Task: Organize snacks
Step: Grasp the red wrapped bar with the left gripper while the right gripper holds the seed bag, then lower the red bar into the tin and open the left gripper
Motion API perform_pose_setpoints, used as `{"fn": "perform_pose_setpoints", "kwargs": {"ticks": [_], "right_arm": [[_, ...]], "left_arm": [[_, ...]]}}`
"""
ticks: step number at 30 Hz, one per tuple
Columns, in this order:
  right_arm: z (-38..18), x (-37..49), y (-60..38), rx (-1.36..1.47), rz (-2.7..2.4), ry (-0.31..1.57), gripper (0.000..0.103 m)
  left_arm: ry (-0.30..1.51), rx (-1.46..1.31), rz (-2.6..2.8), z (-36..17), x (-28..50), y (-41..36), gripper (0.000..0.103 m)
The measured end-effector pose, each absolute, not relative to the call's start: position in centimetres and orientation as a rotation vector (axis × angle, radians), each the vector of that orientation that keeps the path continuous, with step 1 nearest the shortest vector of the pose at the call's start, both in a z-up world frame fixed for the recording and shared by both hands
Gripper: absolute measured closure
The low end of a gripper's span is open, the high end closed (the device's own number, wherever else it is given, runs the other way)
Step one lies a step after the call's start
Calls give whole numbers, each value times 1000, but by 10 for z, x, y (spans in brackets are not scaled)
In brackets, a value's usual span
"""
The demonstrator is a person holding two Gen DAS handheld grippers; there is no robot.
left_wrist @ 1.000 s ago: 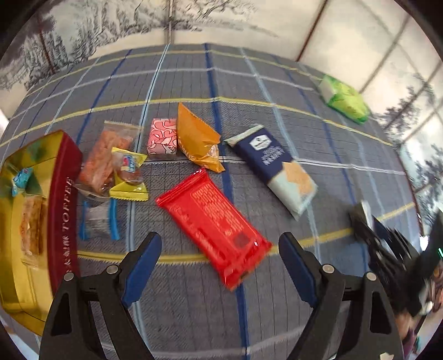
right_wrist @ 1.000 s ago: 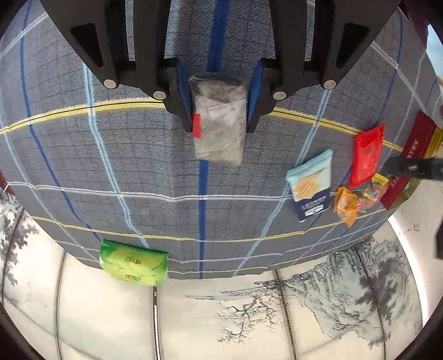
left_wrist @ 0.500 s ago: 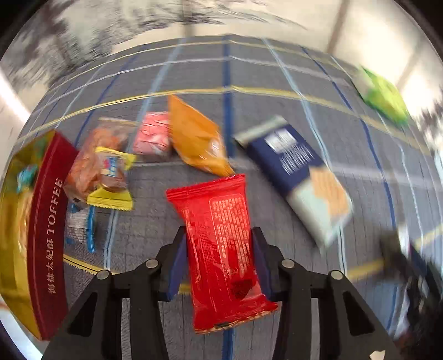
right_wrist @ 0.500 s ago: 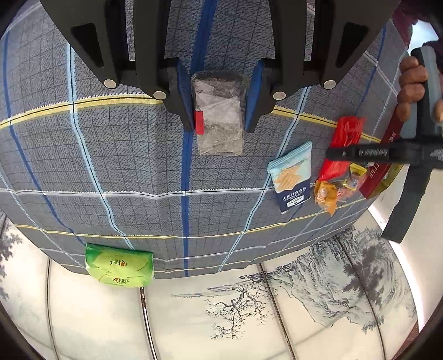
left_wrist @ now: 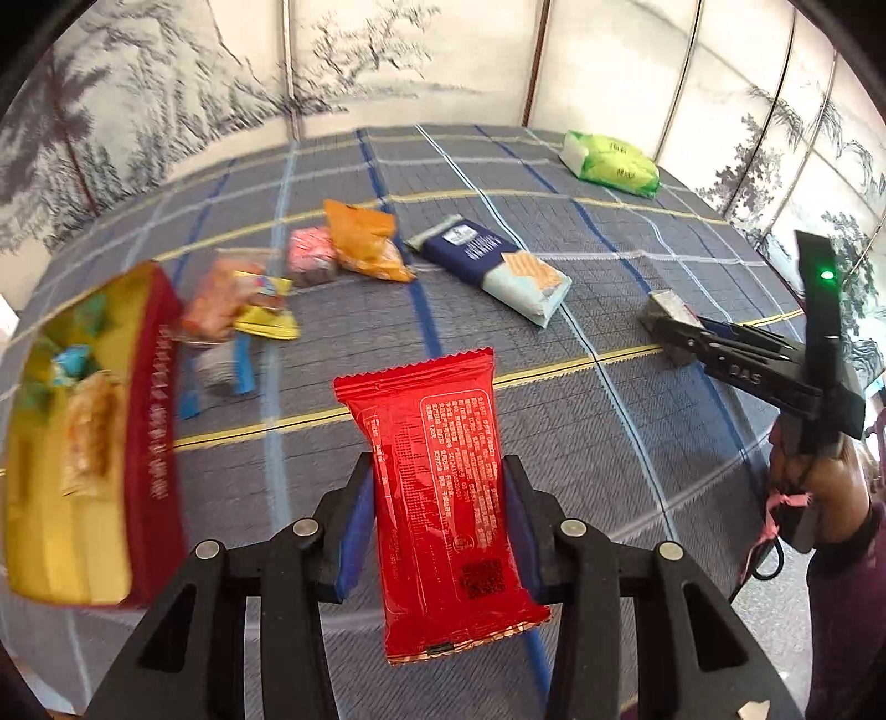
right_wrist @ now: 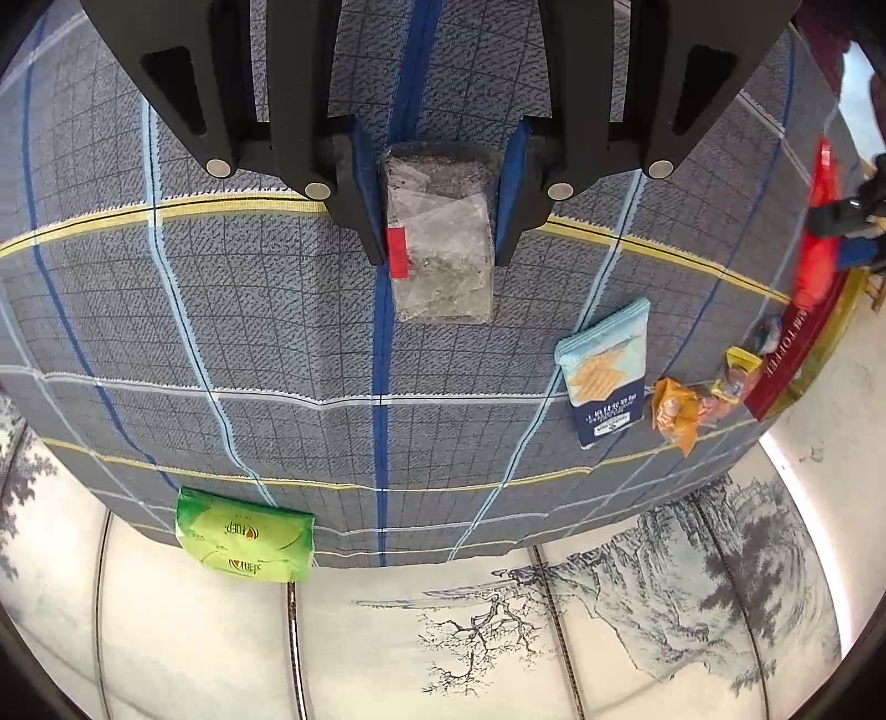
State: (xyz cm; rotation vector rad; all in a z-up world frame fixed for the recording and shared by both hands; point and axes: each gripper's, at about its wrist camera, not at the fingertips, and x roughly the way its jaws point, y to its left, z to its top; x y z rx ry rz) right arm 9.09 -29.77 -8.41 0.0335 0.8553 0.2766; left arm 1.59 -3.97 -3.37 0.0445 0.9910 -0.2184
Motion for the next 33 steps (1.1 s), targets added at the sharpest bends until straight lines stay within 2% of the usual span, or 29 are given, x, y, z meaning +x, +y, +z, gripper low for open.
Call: {"fn": "perform_pose_setpoints", "kwargs": {"ticks": [12,33], "right_arm": [[-84,93,-287,-43,209,861,65],[-84,92,-277,-81,161,861,65]], "left_arm": [[854,67,-140,8,-8,-1,64],[797,31,59,8,-17,110,64]]}}
